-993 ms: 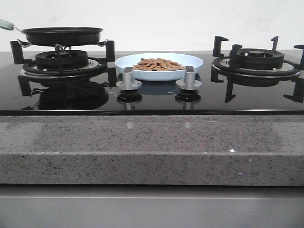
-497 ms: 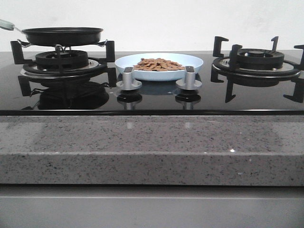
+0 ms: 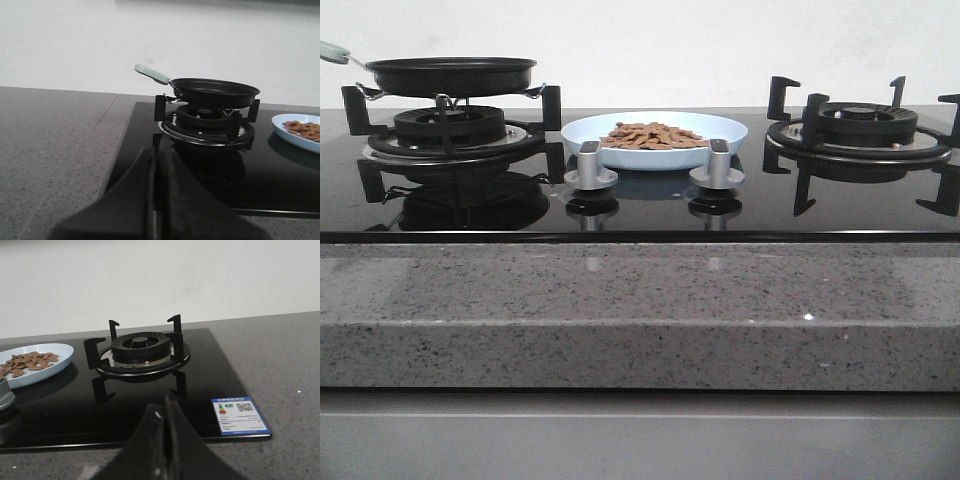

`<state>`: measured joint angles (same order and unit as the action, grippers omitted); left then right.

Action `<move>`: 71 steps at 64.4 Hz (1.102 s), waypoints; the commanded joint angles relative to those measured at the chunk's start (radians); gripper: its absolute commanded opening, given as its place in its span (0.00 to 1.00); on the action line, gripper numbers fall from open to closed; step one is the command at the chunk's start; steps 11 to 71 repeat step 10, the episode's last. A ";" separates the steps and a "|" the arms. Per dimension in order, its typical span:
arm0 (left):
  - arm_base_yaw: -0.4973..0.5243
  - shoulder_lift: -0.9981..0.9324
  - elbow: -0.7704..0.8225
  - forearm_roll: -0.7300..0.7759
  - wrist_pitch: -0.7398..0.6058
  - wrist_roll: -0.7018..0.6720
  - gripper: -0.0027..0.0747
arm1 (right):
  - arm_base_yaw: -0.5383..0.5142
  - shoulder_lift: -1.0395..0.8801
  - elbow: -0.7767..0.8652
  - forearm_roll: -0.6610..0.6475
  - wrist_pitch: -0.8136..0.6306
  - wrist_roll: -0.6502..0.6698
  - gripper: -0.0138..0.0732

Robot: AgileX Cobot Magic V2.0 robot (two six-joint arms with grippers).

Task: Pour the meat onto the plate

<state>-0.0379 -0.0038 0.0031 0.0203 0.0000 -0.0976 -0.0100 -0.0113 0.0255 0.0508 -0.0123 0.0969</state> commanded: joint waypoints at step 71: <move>0.001 -0.016 0.007 -0.006 -0.080 -0.011 0.01 | -0.006 -0.017 -0.004 -0.015 -0.088 -0.001 0.02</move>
